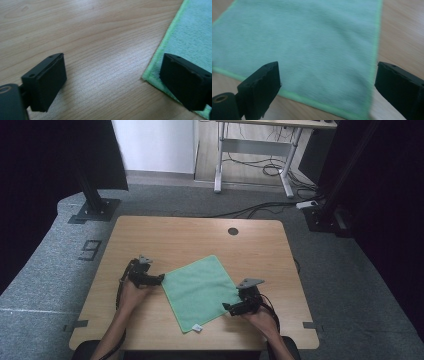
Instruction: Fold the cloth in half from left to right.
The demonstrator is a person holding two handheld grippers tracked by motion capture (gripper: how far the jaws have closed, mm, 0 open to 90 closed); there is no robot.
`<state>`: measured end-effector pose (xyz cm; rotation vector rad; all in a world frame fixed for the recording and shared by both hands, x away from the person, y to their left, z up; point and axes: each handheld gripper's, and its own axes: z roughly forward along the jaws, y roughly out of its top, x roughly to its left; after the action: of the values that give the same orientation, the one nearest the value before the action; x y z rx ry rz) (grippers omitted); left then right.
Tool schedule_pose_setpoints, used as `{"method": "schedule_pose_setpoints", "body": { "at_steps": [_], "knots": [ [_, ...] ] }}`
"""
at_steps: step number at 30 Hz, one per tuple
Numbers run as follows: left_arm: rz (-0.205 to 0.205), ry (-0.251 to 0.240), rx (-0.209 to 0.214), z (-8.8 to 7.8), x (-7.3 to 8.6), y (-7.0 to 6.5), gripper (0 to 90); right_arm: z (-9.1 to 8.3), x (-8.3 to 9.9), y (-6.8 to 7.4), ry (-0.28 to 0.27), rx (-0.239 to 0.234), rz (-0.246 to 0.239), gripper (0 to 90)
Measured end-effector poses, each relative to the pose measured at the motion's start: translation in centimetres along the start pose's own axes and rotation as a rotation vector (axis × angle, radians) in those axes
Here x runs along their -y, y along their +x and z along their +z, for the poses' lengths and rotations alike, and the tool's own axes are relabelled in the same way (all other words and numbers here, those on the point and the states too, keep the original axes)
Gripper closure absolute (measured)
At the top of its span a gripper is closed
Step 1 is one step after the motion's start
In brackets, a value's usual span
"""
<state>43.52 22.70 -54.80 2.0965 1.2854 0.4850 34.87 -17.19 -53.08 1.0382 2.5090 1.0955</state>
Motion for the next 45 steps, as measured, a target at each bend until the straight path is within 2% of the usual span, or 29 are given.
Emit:
{"method": "schedule_pose_setpoints", "body": {
  "at_steps": [2,3,5,8,12,17,18,19,21,22,24,25,29,30,31,34,36,38,43,45],
  "knots": [
    [-0.004,0.003,-0.003,0.0,0.0,0.0,3.9,0.3,-0.4,0.8,-0.003,-0.028,-0.014,6.1],
    [-0.004,0.003,-0.003,0.0,0.0,0.0,3.6,0.3,-0.4,0.8,-0.003,-0.028,-0.014,6.1],
    [-0.005,0.004,-0.004,0.0,0.0,0.0,3.5,0.7,-0.9,2.1,-0.008,-0.073,-0.041,6.1],
    [-0.005,0.005,-0.004,0.0,0.0,0.0,3.5,1.0,-1.2,2.8,-0.003,-0.095,-0.052,7.1],
    [-0.003,0.006,-0.005,0.0,0.0,0.0,3.5,2.0,-1.8,5.0,0.014,-0.167,-0.088,13.7],
    [-0.005,0.006,-0.006,0.0,0.0,0.0,3.3,2.8,-2.3,7.1,0.023,-0.224,-0.132,20.1],
    [-0.005,0.006,-0.006,0.0,0.0,0.0,3.0,2.8,-2.3,7.1,0.023,-0.224,-0.132,20.1],
    [-0.006,0.007,-0.008,0.0,0.0,0.0,2.9,3.1,-2.5,8.0,0.024,-0.248,-0.149,24.1],
    [-0.006,0.007,-0.008,0.1,0.0,0.1,2.8,3.2,-2.6,8.3,0.026,-0.259,-0.158,26.0],
    [-0.007,0.006,-0.008,0.1,0.0,0.1,2.7,3.6,-2.9,9.3,0.031,-0.290,-0.176,30.3],
    [-0.006,0.006,-0.009,0.1,0.0,0.1,2.1,3.9,-3.1,10.1,0.041,-0.322,-0.193,34.1],
    [-0.019,0.013,-0.018,0.2,-0.1,0.1,0.0,4.0,-3.1,10.4,0.046,-0.333,-0.205,35.6],
    [-0.018,0.014,-0.019,0.2,-0.1,0.1,0.0,4.4,-3.3,11.4,0.059,-0.356,-0.236,40.9],
    [-0.017,0.014,-0.019,0.1,-0.1,0.1,0.0,4.7,-3.4,12.2,0.071,-0.370,-0.264,43.8],
    [-0.017,0.014,-0.019,0.1,-0.1,0.1,0.0,4.7,-3.4,12.2,0.071,-0.370,-0.264,43.8],
    [-0.013,0.009,-0.015,0.1,0.0,0.0,0.3,5.2,-3.3,13.2,0.095,-0.383,-0.306,48.5],
    [-0.004,-0.004,-0.007,0.0,0.0,0.0,4.1,5.4,-3.2,13.5,0.104,-0.386,-0.317,50.8],
    [0.007,-0.017,0.004,-0.1,0.1,-0.2,9.5,5.6,-3.1,13.7,0.106,-0.360,-0.341,54.4],
    [0.047,-0.046,0.043,-0.3,0.1,-0.6,29.1,5.5,-3.0,13.9,0.099,-0.306,-0.363,64.3],
    [0.052,-0.049,0.048,-0.3,0.1,-0.8,35.3,5.4,-3.0,14.2,0.101,-0.277,-0.389,69.6]
  ]
}}
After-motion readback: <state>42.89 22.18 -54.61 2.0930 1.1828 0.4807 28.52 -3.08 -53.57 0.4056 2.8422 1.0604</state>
